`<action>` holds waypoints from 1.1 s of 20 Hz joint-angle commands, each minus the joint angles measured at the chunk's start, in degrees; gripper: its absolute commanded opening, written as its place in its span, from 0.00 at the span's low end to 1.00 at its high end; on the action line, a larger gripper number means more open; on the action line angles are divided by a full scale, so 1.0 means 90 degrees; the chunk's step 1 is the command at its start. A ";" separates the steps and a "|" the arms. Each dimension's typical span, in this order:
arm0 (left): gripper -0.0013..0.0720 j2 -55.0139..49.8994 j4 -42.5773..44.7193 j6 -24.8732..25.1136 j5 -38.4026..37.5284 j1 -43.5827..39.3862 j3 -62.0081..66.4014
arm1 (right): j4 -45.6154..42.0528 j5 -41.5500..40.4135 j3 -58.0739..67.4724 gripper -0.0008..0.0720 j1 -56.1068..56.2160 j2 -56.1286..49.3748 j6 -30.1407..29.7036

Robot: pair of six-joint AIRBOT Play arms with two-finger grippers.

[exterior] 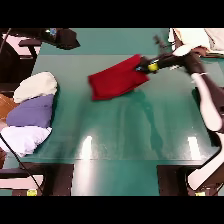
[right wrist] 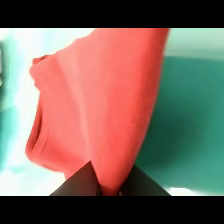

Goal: Fold the shirts.

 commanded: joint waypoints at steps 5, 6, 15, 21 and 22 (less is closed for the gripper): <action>0.05 -0.0002 -0.0002 0.0034 0.0100 -0.0658 0.0000 | -0.2572 0.0772 0.0053 0.04 -0.2888 0.1863 0.0879; 0.05 -0.0002 0.0012 0.0019 0.0107 -0.0680 0.0000 | -0.2625 0.0772 0.0053 0.04 -0.3274 0.2006 0.0903; 0.05 -0.0002 -0.0005 -0.0061 0.0199 -0.0680 0.0000 | -0.2562 0.0903 0.0053 0.04 -0.5076 0.2319 0.0908; 0.05 -0.0002 0.0000 -0.0046 0.0189 -0.0680 0.0002 | -0.2669 0.1574 0.0053 0.04 -0.5190 0.2907 0.0911; 0.05 -0.0002 0.0000 -0.0029 0.0189 -0.0680 0.0002 | -0.2786 0.1897 0.0051 0.04 -0.5265 0.2977 0.0916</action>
